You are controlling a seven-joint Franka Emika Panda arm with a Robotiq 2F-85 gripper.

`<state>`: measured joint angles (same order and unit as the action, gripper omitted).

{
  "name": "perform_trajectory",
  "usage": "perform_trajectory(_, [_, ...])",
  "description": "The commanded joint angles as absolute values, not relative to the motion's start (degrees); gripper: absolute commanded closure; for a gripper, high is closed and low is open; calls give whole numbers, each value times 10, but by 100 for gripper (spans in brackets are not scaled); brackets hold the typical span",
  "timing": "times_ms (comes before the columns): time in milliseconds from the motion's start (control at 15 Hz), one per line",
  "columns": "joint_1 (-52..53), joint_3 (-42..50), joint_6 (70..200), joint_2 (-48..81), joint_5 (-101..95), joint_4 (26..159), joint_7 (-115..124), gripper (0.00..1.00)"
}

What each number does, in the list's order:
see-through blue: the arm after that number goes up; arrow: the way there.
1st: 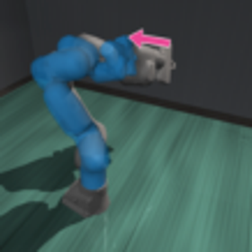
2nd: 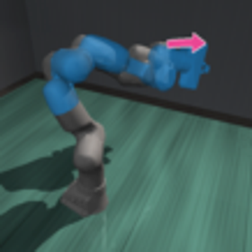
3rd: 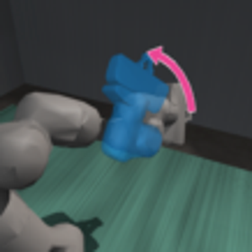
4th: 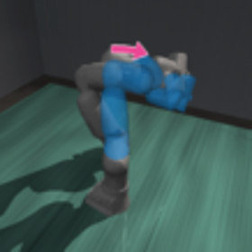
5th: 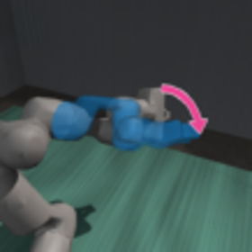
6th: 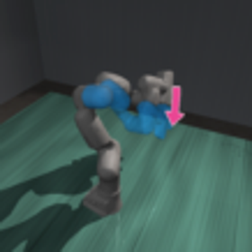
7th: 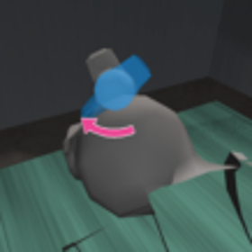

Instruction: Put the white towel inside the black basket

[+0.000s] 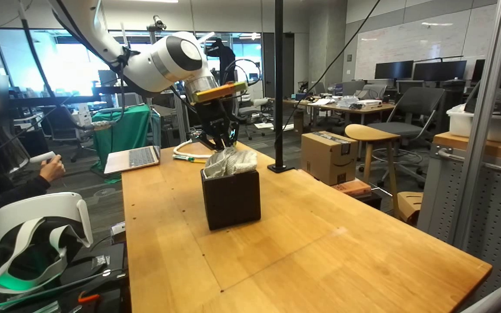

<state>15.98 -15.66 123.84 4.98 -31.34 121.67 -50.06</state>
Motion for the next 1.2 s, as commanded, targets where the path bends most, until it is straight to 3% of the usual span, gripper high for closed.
perform_trajectory(0, [159,-155,1230,17,-337,1225,-489,84])
perform_trajectory(1133, [125,-114,1236,-51,-304,1295,-475,84])
